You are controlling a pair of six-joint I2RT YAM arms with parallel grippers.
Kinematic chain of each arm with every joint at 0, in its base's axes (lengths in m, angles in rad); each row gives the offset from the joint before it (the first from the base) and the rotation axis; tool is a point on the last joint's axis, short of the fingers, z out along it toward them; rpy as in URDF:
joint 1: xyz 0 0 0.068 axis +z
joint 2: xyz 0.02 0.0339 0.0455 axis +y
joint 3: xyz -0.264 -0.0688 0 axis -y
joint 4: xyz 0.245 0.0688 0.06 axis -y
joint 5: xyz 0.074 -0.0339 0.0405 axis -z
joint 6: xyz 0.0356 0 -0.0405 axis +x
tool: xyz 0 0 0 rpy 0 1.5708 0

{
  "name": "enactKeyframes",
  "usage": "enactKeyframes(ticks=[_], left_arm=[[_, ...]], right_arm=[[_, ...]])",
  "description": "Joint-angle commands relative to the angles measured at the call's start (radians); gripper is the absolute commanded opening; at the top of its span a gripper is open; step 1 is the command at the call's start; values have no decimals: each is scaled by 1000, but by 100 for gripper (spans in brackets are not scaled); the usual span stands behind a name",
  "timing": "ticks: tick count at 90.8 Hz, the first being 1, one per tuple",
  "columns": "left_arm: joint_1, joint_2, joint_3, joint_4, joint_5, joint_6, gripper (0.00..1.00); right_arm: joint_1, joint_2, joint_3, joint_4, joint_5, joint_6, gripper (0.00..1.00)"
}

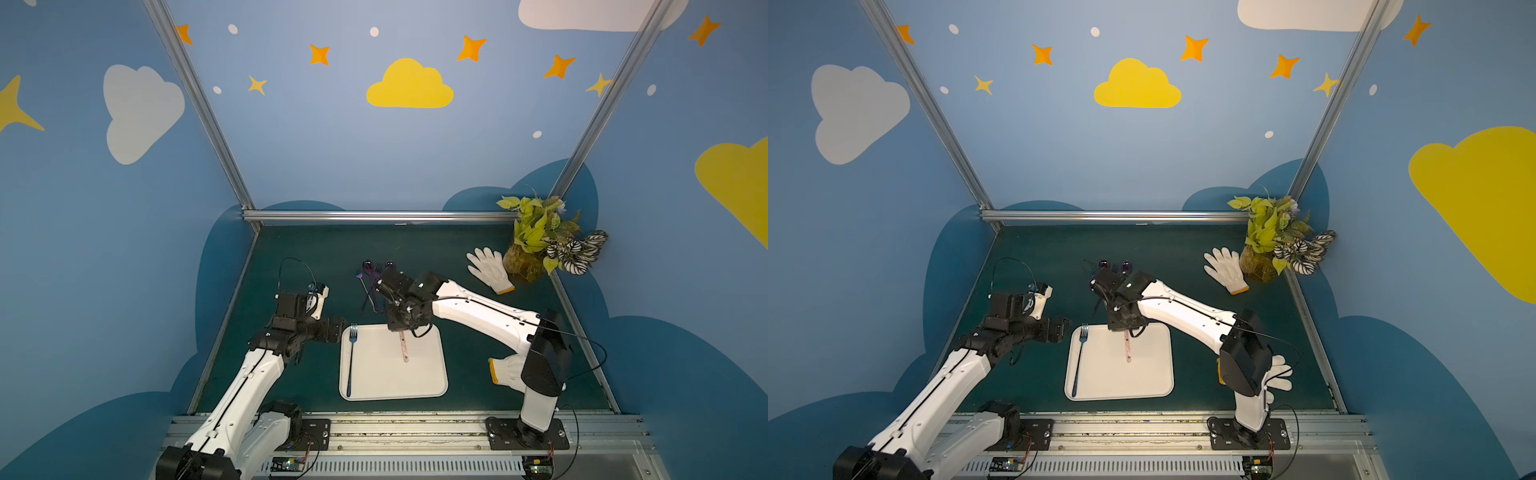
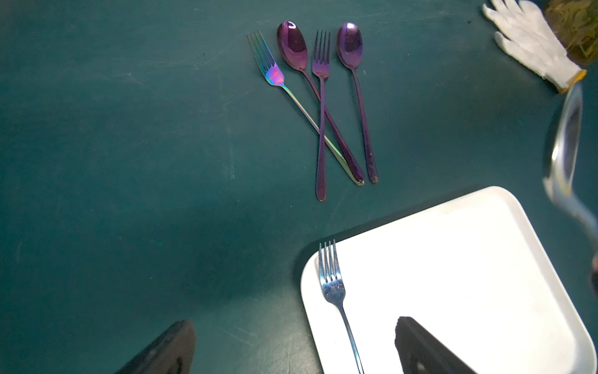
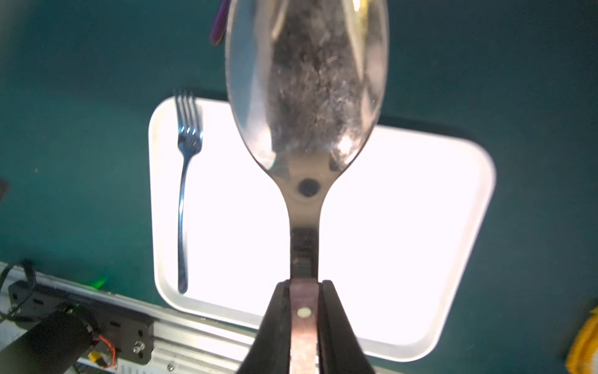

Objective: Set the spoon and fork side by side
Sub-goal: Place the spoon on the tray.

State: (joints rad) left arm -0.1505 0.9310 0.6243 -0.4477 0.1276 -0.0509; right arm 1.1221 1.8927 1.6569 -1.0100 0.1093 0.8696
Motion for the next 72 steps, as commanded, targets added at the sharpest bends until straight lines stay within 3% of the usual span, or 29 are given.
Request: enactKeyframes(ticks=[1, 28, 72], left_arm=[[-6, -20, 6, -47, -79, -28, 100], [-15, -32, 13, -72, -130, -51, 100], [-48, -51, 12, -66, -143, -52, 100]], right_arm=[[60, 66, 26, 45, -16, 131, 0], [128, 260, 162, 116, -50, 228, 0], [117, 294, 113, 144, -68, 298, 0]])
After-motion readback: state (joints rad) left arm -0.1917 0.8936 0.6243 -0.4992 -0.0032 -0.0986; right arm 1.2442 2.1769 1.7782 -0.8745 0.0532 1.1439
